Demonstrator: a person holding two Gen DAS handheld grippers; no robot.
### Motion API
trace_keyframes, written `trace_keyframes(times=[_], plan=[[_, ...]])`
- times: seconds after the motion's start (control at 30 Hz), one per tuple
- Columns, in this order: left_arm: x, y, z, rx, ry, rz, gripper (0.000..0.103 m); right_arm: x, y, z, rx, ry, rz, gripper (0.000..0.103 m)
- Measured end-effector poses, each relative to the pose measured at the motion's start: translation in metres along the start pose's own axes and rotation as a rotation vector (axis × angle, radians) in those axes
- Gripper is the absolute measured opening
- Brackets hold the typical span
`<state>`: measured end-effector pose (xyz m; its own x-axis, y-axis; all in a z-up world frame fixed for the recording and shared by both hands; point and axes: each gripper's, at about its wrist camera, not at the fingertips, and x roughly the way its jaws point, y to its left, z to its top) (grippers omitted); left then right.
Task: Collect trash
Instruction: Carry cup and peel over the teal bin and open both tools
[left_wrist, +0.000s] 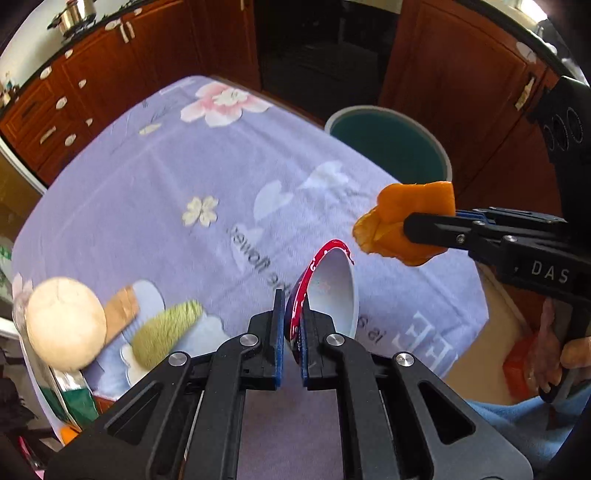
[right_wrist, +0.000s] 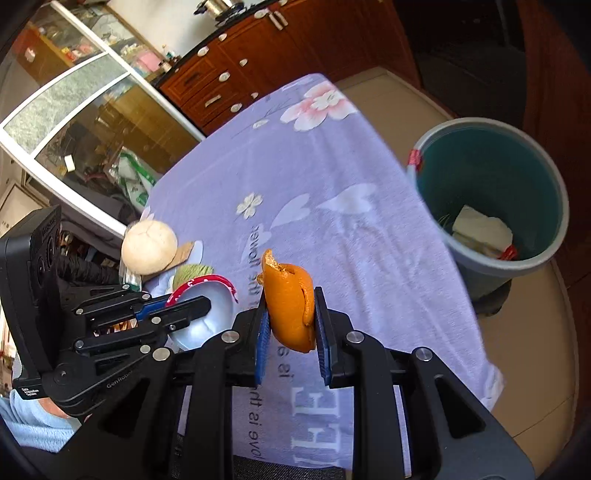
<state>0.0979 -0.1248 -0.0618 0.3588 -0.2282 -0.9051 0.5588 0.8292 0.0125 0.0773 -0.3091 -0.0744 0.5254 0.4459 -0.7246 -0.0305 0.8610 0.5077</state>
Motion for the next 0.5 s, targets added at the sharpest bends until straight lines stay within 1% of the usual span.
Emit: trace_keyframes(times=[0.13,0.27,0.37,0.5], plan=[[0.004,-0.024,0.043,0.055,-0.038,-0.019,0.007,-0.034,-0.041,0.022,0.074,-0.097,-0.067,0.02],[0.026,-0.057,0.087,0.103,-0.056,-0.058,0.007,-0.05,-0.081,0.042,0.142,-0.143,-0.147,0.02],[0.048,-0.08,0.112,0.125,-0.054,-0.093,0.007,-0.045,-0.113,0.051,0.201,-0.129,-0.194,0.021],[0.079,-0.102,0.134,0.136,-0.037,-0.123,0.007,-0.024,-0.144,0.056,0.256,-0.073,-0.241,0.021]])
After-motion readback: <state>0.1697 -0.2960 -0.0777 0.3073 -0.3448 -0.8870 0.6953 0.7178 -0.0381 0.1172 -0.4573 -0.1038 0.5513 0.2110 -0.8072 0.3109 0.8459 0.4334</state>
